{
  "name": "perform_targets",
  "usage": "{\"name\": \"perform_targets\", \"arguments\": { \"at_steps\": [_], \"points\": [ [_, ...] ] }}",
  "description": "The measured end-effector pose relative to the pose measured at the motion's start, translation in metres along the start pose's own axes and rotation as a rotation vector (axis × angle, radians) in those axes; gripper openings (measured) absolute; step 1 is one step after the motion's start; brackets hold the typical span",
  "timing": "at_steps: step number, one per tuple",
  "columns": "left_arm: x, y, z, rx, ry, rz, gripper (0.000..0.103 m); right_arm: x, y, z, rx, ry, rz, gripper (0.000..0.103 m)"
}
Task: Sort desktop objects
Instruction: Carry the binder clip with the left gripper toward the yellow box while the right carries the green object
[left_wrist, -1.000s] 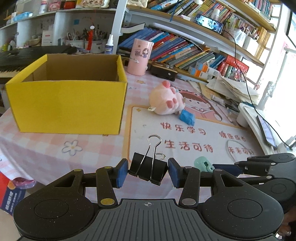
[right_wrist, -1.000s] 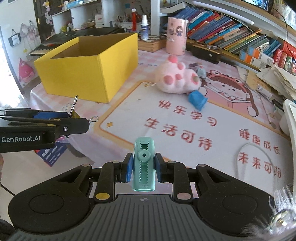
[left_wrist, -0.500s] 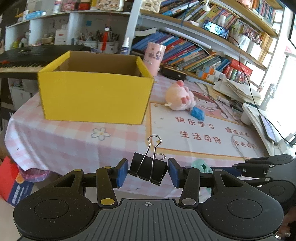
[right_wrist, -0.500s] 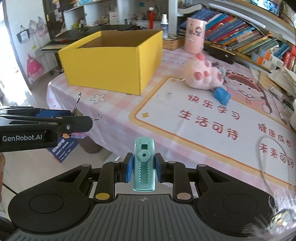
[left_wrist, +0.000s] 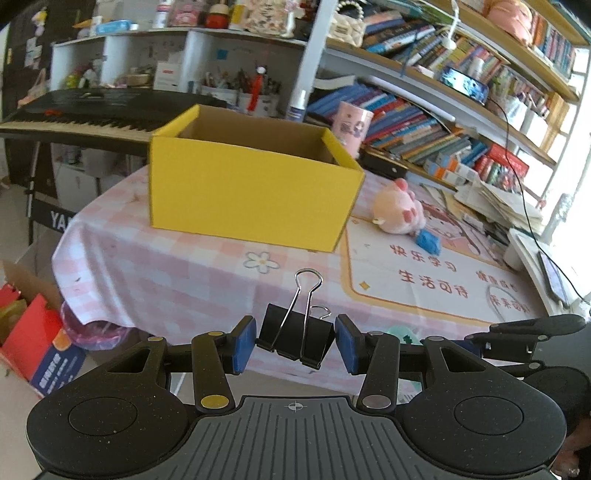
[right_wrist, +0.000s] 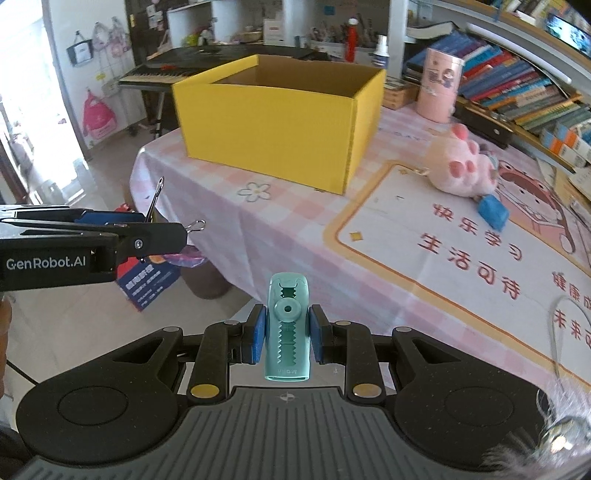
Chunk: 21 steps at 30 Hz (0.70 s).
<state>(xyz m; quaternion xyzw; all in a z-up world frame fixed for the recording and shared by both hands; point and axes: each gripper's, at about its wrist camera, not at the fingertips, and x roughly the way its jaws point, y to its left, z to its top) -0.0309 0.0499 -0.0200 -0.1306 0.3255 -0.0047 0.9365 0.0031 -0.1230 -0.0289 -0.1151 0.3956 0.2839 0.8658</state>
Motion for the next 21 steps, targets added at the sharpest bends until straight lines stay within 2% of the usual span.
{"name": "perform_targets", "arguments": {
  "at_steps": [12, 21],
  "points": [
    [-0.012, 0.018, 0.006, -0.024, -0.051, 0.016, 0.046, 0.003, 0.017, 0.015, -0.047, -0.03, 0.009, 0.023],
    [-0.019, 0.024, 0.018, -0.006, -0.095, 0.022, 0.046, 0.004, 0.026, 0.029, -0.053, -0.058, 0.007, 0.023]
  ]
}}
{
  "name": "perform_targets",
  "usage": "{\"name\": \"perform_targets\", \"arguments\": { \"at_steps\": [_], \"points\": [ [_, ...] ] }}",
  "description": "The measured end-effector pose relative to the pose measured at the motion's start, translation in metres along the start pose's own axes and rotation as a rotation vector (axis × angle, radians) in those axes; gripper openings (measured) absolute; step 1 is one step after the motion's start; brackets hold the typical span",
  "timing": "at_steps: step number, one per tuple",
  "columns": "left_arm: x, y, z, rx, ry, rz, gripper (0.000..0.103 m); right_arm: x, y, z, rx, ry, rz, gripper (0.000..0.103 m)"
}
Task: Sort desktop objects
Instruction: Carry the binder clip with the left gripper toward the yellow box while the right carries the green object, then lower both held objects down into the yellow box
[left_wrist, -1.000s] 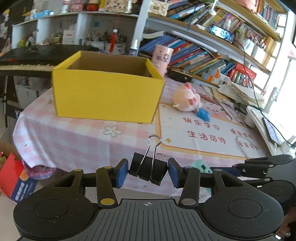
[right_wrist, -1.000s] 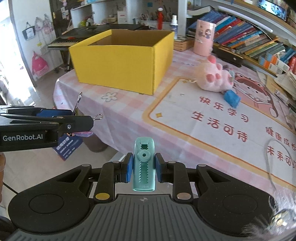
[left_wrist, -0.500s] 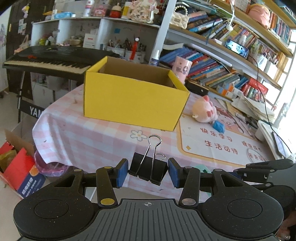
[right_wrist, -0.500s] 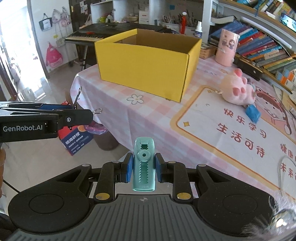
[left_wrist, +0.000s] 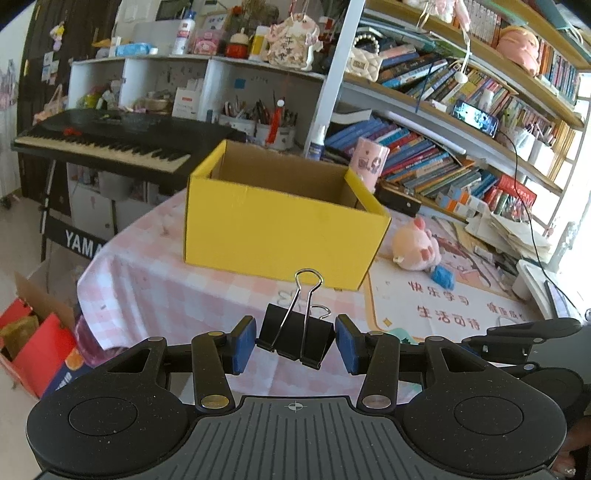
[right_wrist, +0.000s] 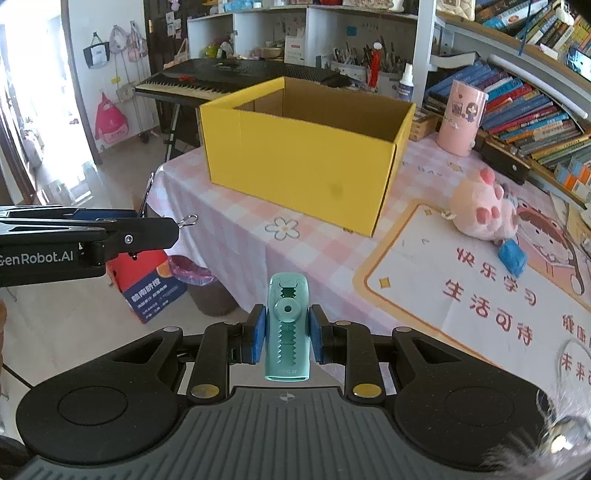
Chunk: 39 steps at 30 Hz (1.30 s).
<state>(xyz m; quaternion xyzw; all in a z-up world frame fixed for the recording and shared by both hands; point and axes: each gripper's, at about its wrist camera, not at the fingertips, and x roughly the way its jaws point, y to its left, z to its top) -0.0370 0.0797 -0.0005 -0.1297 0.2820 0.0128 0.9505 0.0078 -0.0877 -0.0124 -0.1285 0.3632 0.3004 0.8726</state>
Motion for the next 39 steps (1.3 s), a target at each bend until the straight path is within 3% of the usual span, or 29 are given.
{"name": "perform_targets", "arguments": {
  "at_steps": [12, 23, 31, 39],
  "points": [
    [-0.003, -0.002, 0.033, 0.029, -0.098, 0.009, 0.046, 0.002, 0.0, 0.037, 0.001, -0.081, 0.01, 0.023],
    [0.019, -0.006, 0.077, 0.018, -0.175, 0.012, 0.046, 0.004, -0.02, 0.088, 0.001, -0.189, 0.036, 0.023],
    [0.05, -0.011, 0.104, 0.022, -0.195, 0.031, 0.046, 0.022, -0.048, 0.128, -0.007, -0.239, 0.052, 0.023],
    [0.088, -0.013, 0.121, 0.018, -0.173, 0.067, 0.046, 0.049, -0.077, 0.153, -0.022, -0.227, 0.061, 0.023]
  ]
}}
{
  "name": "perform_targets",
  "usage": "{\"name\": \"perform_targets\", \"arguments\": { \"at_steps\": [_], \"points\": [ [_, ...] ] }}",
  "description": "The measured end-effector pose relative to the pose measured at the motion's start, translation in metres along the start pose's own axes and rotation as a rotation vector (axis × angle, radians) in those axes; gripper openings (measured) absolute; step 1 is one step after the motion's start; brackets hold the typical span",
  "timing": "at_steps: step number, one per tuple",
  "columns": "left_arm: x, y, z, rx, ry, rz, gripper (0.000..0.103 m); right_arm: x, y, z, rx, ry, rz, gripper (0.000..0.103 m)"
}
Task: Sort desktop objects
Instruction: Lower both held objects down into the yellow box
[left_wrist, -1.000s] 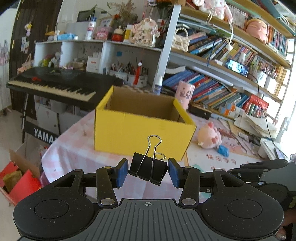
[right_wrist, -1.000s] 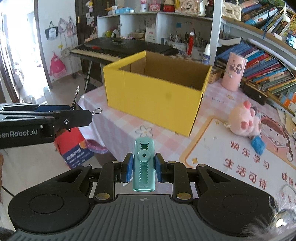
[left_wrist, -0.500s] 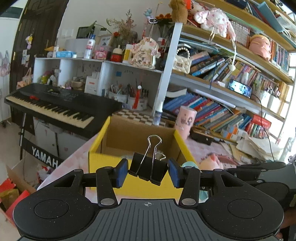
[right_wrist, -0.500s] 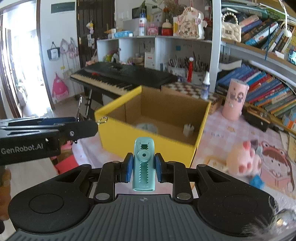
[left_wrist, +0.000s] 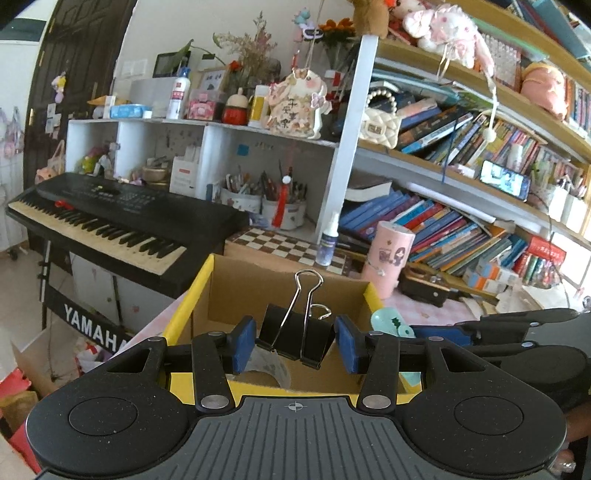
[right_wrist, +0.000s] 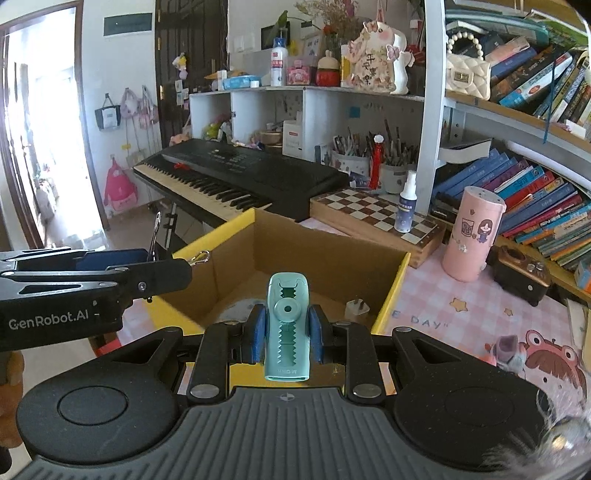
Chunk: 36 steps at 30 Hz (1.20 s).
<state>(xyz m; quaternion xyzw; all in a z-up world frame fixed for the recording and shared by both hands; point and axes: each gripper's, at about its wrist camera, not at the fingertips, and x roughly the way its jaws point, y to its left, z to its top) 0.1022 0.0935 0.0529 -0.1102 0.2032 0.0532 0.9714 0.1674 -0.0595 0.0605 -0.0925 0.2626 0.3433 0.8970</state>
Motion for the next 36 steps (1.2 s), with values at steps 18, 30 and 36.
{"name": "perform_targets", "arguments": {
  "at_steps": [18, 30, 36],
  "points": [
    [0.065, -0.001, -0.005, 0.013, 0.136, 0.072, 0.046, 0.079, -0.03, 0.013, -0.204, 0.124, 0.087, 0.023],
    [0.094, 0.001, -0.01, 0.036, 0.221, 0.093, 0.046, 0.122, -0.031, 0.016, -0.354, 0.212, 0.144, 0.023],
    [0.104, 0.0, -0.013, 0.039, 0.255, 0.092, 0.046, 0.138, -0.031, 0.018, -0.39, 0.252, 0.163, 0.023]
  ]
}}
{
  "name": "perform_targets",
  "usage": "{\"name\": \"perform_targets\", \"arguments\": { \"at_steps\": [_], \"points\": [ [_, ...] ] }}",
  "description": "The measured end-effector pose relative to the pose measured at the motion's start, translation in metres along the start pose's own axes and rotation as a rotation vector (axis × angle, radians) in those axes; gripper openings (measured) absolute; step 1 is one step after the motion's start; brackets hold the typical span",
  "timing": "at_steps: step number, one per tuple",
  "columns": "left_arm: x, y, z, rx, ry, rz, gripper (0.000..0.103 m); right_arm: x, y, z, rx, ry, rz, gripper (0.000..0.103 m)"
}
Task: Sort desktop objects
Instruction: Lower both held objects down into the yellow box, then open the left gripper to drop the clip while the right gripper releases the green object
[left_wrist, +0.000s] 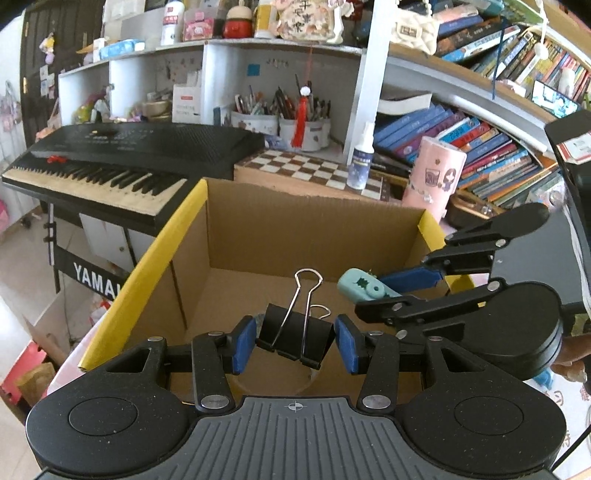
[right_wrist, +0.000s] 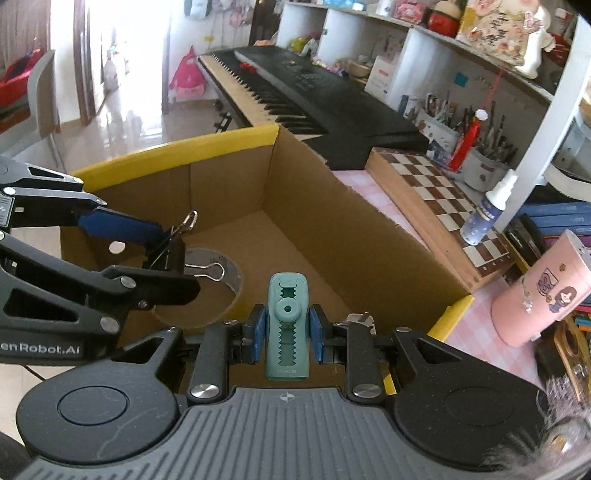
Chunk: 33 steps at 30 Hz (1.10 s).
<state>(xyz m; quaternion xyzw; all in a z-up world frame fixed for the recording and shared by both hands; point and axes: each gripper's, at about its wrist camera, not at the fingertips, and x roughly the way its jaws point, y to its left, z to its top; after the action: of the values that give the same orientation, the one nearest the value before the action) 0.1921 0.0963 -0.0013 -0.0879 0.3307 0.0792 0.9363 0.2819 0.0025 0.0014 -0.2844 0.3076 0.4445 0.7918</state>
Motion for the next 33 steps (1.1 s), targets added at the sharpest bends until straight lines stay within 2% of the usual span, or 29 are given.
{"name": "perform_targets", "arguments": {
  "at_steps": [8, 19, 24, 33],
  "points": [
    [0.009, -0.002, -0.001, 0.021, 0.029, 0.023, 0.046, 0.018, -0.003, -0.001, -0.002, 0.078, 0.048, 0.023],
    [0.021, -0.006, -0.003, 0.081, 0.056, 0.056, 0.046, 0.026, 0.006, -0.002, -0.126, 0.14, 0.077, 0.023],
    [0.022, -0.008, -0.003, 0.093, 0.057, 0.069, 0.046, 0.026, 0.01, -0.004, -0.162, 0.148, 0.072, 0.023],
    [0.017, -0.008, -0.006, 0.089, 0.035, 0.076, 0.049, 0.025, 0.008, -0.004, -0.137, 0.143, 0.06, 0.023]
  ]
}}
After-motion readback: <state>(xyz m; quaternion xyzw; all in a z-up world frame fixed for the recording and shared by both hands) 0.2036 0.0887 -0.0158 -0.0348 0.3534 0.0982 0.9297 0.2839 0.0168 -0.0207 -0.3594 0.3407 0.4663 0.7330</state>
